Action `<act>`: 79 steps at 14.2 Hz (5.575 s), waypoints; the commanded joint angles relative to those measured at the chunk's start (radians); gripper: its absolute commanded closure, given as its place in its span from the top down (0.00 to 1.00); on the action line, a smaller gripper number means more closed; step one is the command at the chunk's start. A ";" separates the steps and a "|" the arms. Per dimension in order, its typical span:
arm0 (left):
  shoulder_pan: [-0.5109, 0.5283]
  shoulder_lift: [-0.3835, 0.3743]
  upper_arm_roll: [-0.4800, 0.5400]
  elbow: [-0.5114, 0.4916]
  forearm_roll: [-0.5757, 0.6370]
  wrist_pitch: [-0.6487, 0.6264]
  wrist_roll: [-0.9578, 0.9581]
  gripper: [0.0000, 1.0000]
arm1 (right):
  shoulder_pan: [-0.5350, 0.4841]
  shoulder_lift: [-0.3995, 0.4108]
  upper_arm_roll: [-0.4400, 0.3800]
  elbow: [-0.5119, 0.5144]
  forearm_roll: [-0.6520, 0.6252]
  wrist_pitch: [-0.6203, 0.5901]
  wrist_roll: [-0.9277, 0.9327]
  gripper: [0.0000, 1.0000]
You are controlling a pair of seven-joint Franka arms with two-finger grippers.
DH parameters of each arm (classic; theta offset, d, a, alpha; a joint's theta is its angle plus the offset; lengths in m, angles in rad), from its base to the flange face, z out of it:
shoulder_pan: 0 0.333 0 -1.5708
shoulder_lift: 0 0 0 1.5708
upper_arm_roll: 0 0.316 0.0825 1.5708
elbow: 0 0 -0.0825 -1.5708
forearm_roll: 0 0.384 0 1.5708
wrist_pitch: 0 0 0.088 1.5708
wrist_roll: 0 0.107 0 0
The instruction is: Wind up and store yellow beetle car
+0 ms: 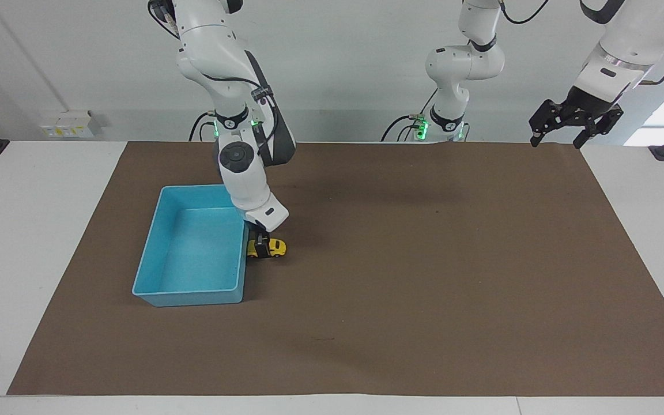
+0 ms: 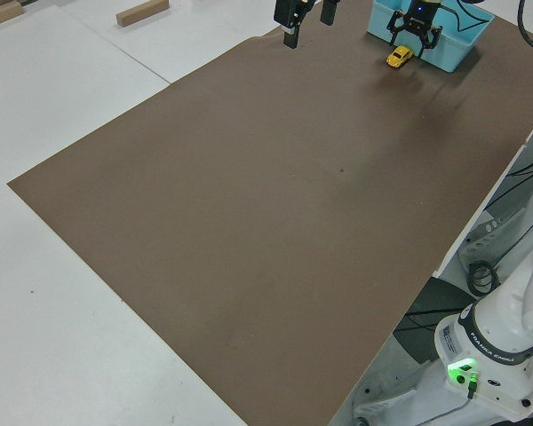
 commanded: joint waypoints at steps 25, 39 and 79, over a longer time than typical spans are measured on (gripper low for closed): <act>0.006 -0.020 -0.002 -0.012 0.002 -0.013 0.001 1.00 | 0.047 0.019 0.004 0.086 -0.029 -0.079 0.056 0.00; 0.006 -0.019 -0.002 -0.012 0.001 -0.013 0.001 1.00 | 0.032 -0.079 0.004 0.193 -0.024 -0.297 0.083 0.00; 0.006 -0.019 -0.002 -0.012 0.001 -0.013 0.001 1.00 | -0.259 -0.159 -0.004 -0.023 -0.072 -0.183 -0.232 0.00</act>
